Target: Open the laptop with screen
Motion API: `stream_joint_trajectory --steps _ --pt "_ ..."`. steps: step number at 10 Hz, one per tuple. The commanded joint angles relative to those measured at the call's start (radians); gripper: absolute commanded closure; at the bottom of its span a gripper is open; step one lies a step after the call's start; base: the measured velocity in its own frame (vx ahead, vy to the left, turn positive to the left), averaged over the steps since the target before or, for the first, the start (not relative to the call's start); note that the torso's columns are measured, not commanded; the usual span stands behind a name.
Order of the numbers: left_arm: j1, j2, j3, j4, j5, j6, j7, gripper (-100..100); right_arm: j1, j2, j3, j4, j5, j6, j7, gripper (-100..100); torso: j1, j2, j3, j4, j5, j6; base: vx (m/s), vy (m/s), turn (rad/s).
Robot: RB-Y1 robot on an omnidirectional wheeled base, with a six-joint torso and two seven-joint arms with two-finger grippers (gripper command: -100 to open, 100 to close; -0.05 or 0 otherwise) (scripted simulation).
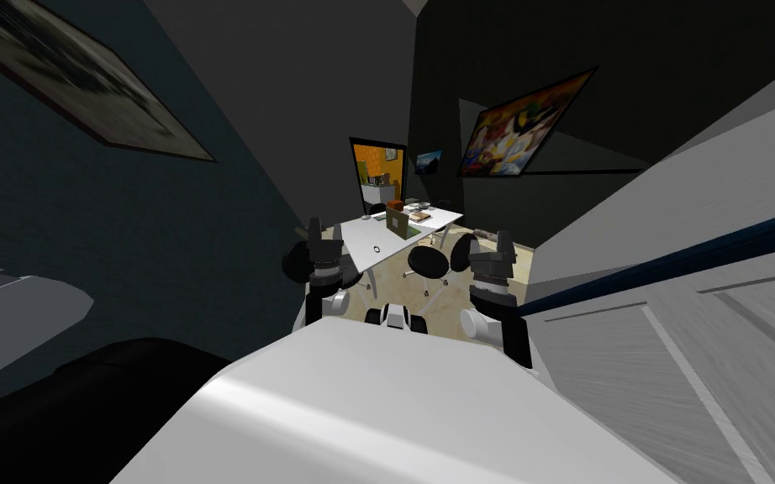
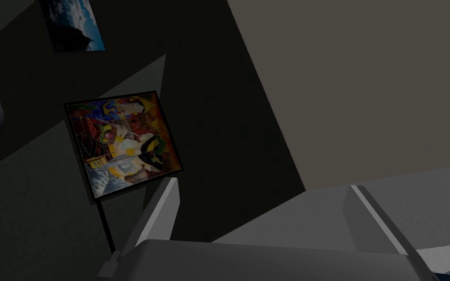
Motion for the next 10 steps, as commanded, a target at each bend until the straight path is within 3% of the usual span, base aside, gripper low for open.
stream_joint_trajectory --steps 1,3,4,6,7,9,10 --pt "0.0 0.0 0.0 0.0 0.0 0.0 0.0 0 -0.043 -0.035 -0.003 0.043 -0.064 0.034 -0.065 -100 0.0 0.0 0.0 0.0 0.0 0.0 0.02 -0.016 0.067" --pt "0.0 0.0 0.0 0.0 0.0 0.0 0.0 0 -0.087 -0.054 -0.01 0.084 -0.124 0.065 -0.12 -100 0.0 0.001 0.0 0.0 0.0 0.0 0.024 -0.019 0.084" --pt "0.0 0.0 0.0 0.0 0.0 0.0 0.0 0 -0.087 -0.054 -0.01 0.084 -0.128 0.065 -0.127 -100 0.0 0.0 0.0 0.0 0.0 0.0 0.018 -0.016 0.032" --pt "0.0 0.0 0.0 0.0 0.0 0.0 0.0 0 -0.137 -0.066 -0.019 0.132 -0.193 0.102 -0.188 -100 0.0 0.001 0.001 0.0 0.0 0.0 0.019 -0.016 0.08" --pt "0.0 0.0 0.0 0.0 0.0 0.0 0.0 0 -0.137 -0.066 -0.019 0.132 -0.201 0.102 -0.197 -100 0.0 0.0 0.0 0.0 0.0 0.0 0.019 -0.016 0.039" --pt "0.0 0.0 0.0 0.0 0.0 0.0 0.0 0 -0.192 -0.074 -0.028 0.185 -0.27 0.142 -0.263 -100 0.0 0.001 0.0 0.0 0.0 0.0 0.02 -0.018 0.09" --pt "0.0 0.0 0.0 0.0 0.0 0.0 0.0 0 -0.192 -0.074 -0.028 0.185 -0.281 0.142 -0.276 -100 0.0 0.0 0.0 0.0 0.0 0.0 0.02 -0.019 0.045"
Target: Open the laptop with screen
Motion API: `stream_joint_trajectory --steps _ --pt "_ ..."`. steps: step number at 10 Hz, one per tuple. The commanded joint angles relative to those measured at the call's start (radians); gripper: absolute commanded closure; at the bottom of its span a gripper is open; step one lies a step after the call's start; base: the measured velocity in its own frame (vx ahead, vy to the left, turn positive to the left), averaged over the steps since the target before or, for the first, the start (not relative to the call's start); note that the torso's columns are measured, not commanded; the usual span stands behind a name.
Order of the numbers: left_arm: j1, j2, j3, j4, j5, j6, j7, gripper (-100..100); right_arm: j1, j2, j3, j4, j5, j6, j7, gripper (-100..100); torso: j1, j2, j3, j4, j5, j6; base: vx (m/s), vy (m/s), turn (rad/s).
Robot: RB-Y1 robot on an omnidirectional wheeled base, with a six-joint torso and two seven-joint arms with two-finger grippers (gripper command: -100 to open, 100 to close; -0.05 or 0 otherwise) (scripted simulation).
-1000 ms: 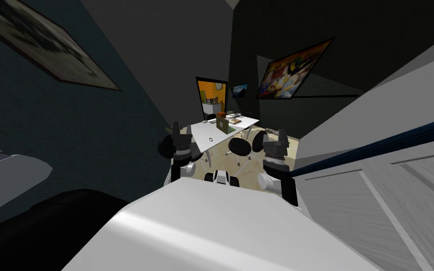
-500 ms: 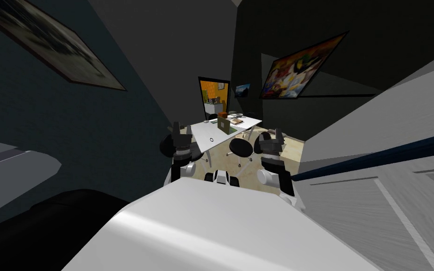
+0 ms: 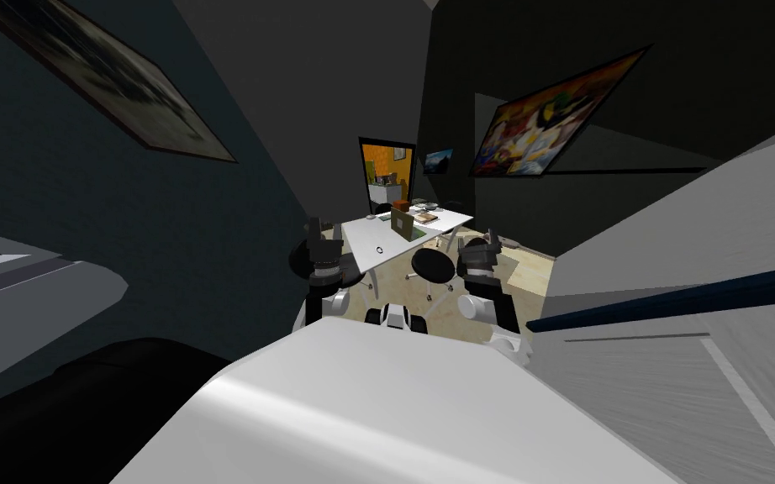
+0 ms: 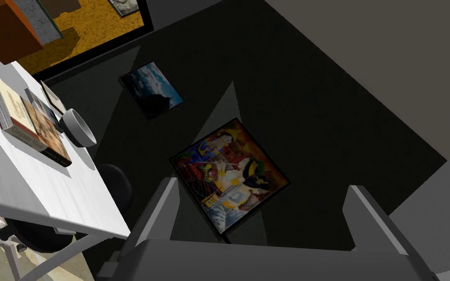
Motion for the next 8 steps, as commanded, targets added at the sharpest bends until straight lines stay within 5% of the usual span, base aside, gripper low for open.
stream_joint_trajectory --steps 1,8 --pt "0.0 0.0 0.0 0.0 0.0 0.0 0.0 0 -0.042 -0.004 -0.003 0.05 -0.069 0.029 -0.071 -100 0.0 0.001 0.0 0.0 0.0 0.001 0.02 -0.018 0.084" --pt "0.0 0.0 0.0 0.0 0.0 0.0 0.0 0 -0.168 -0.009 -0.024 0.179 -0.246 0.121 -0.244 -100 0.0 0.001 0.001 0.0 0.0 0.001 0.019 -0.019 0.066"
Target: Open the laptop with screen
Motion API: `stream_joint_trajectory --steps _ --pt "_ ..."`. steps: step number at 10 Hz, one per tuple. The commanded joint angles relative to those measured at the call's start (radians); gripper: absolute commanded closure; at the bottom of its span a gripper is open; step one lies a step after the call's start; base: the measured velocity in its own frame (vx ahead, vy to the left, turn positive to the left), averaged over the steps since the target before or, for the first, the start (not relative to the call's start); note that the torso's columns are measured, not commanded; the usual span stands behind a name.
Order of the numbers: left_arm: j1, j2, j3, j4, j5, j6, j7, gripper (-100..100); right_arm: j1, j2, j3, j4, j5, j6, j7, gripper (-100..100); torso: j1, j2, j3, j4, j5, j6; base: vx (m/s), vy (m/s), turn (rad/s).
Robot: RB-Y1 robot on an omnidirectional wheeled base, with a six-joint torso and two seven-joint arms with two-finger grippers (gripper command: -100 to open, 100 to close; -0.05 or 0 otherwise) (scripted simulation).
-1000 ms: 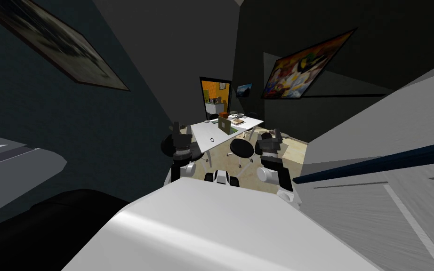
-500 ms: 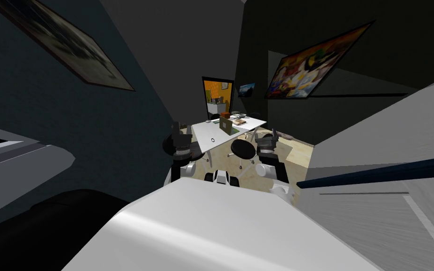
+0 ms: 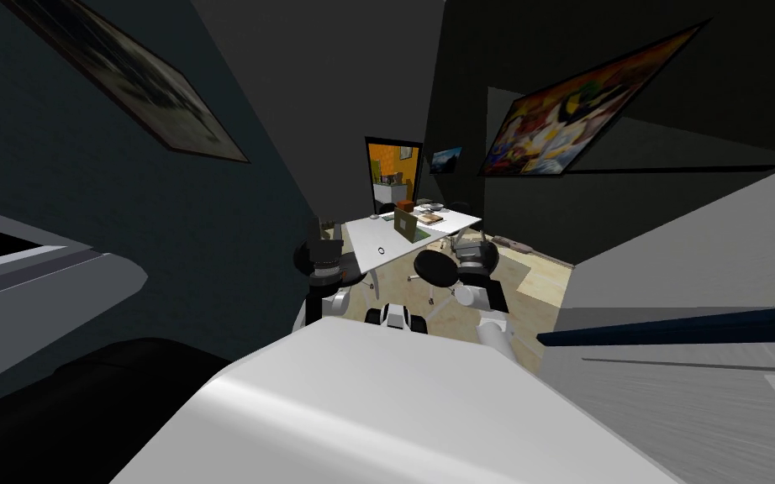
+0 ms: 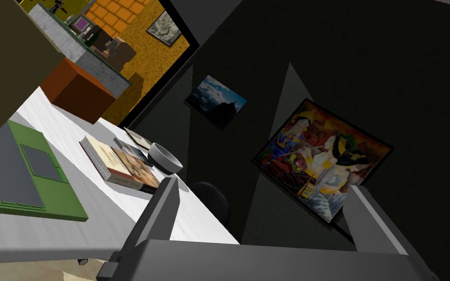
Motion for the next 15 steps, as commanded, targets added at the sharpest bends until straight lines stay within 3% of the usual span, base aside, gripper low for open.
stream_joint_trajectory --steps 1,4,5,6,7,8,9,10,11,12,13,14,15 --pt "0.0 0.0 0.0 0.0 0.0 0.0 0.0 0 -0.039 -0.003 -0.007 0.043 -0.058 0.026 -0.059 -100 0.0 -0.001 0.0 0.0 0.0 0.0 0.017 -0.012 0.049" --pt "0.0 0.0 0.0 0.0 0.0 0.0 0.0 0 -0.106 -0.004 -0.018 0.115 -0.145 0.075 -0.143 -100 0.0 0.0 0.0 0.0 0.0 0.0 0.014 -0.019 0.065" --pt "0.0 0.0 0.0 0.0 0.0 0.0 0.0 0 -0.106 -0.004 -0.018 0.115 -0.152 0.075 -0.151 -100 0.0 -0.001 0.0 0.0 0.0 0.0 0.018 -0.016 0.053" --pt "0.0 0.0 0.0 0.0 0.0 0.0 0.0 0 -0.14 -0.004 -0.023 0.152 -0.193 0.1 -0.191 -100 0.0 -0.001 0.0 0.0 0.0 0.0 0.017 -0.017 0.089" --pt "0.0 0.0 0.0 0.0 0.0 0.0 0.0 0 -0.14 -0.004 -0.023 0.152 -0.199 0.1 -0.198 -100 0.0 -0.001 -0.001 0.0 0.0 0.0 0.015 -0.016 0.057" --pt "0.0 0.0 0.0 0.0 0.0 0.0 0.0 0 -0.174 -0.005 -0.029 0.191 -0.24 0.125 -0.237 -100 0.0 -0.001 0.0 0.0 0.0 0.0 0.019 -0.018 0.092" --pt "0.0 0.0 0.0 0.0 0.0 0.0 0.0 0 -0.174 -0.005 -0.029 0.191 -0.247 0.125 -0.244 -100 0.0 -0.001 0.0 0.0 0.0 0.0 0.019 -0.019 0.04" --pt "0.0 0.0 0.0 0.0 0.0 0.0 0.0 0 -0.208 -0.005 -0.034 0.23 -0.287 0.15 -0.282 -100 0.0 -0.001 0.0 0.0 0.0 0.0 0.019 -0.024 0.066" --pt "0.0 0.0 0.0 0.0 0.0 0.0 0.0 0 -0.208 -0.005 -0.034 0.23 -0.294 0.15 -0.291 -100 -0.001 -0.001 0.0 0.0 0.0 0.0 0.014 -0.019 0.052" --pt "0.0 0.0 0.0 0.0 0.0 0.0 0.0 0 -0.242 -0.005 -0.039 0.27 -0.334 0.175 -0.329 -100 0.0 0.0 0.0 0.0 0.0 0.0 0.015 -0.017 0.07" --pt "0.0 0.0 0.0 0.0 0.0 0.0 0.0 0 -0.242 -0.005 -0.039 0.27 -0.341 0.175 -0.337 -100 0.0 -0.001 0.0 0.0 0.0 0.0 0.015 -0.016 0.043" --pt "0.0 0.0 0.0 0.0 0.0 0.0 0.0 0 -0.276 -0.005 -0.045 0.31 -0.381 0.2 -0.374 -100 0.0 0.0 0.0 0.0 0.0 0.0 0.018 -0.019 0.092" --pt "0.0 0.0 0.0 0.0 0.0 0.0 0.0 0 -0.276 -0.005 -0.045 0.31 -0.387 0.2 -0.382 -100 0.0 -0.001 -0.001 0.0 0.0 0.0 0.016 -0.018 0.057"
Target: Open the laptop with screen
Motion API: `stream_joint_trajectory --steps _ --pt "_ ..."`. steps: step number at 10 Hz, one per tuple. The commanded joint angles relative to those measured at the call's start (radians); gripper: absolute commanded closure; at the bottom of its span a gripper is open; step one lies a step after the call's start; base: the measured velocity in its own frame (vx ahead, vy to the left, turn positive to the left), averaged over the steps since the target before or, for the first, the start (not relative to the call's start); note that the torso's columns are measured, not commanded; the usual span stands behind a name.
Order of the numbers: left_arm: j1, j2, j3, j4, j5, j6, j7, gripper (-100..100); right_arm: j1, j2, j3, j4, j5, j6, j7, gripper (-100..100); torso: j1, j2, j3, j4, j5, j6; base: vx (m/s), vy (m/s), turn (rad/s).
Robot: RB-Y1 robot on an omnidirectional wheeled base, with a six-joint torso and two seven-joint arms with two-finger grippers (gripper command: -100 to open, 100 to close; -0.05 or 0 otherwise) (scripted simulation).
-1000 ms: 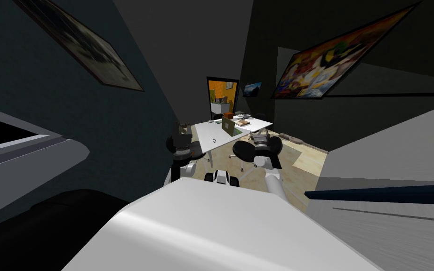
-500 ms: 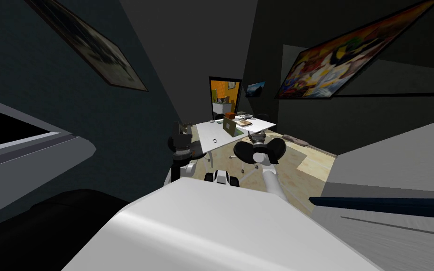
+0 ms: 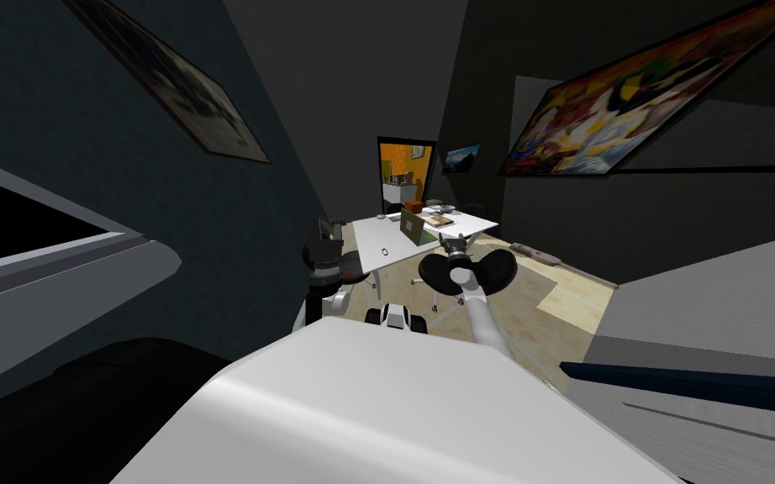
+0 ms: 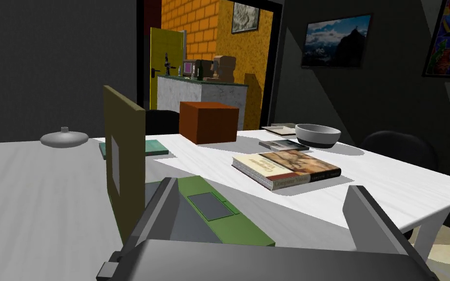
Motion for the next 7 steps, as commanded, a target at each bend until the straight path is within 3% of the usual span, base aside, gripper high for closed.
stream_joint_trajectory --steps 1,4,5,7 --pt "0.0 0.0 0.0 0.0 0.0 0.0 0.0 0 -0.053 0.01 -0.02 0.051 -0.067 0.053 -0.07 -100 0.0 0.0 0.0 0.0 0.0 0.0 0.013 -0.017 0.068" --pt "0.0 0.0 0.0 0.0 0.0 0.0 0.0 0 -0.118 0.01 -0.03 0.131 -0.153 0.102 -0.152 -100 0.0 0.0 0.0 0.0 0.0 0.001 0.02 -0.029 0.081" --pt "0.0 0.0 0.0 0.0 0.0 0.0 0.0 0 -0.118 0.01 -0.03 0.131 -0.158 0.102 -0.159 -100 0.0 0.0 0.0 0.0 0.0 0.0 0.014 -0.018 0.04" --pt "0.0 0.0 0.0 0.0 0.0 0.0 0.0 0 -0.18 0.007 -0.04 0.208 -0.231 0.148 -0.224 -100 0.001 0.0 0.0 0.0 0.0 0.0 0.016 -0.019 0.095"
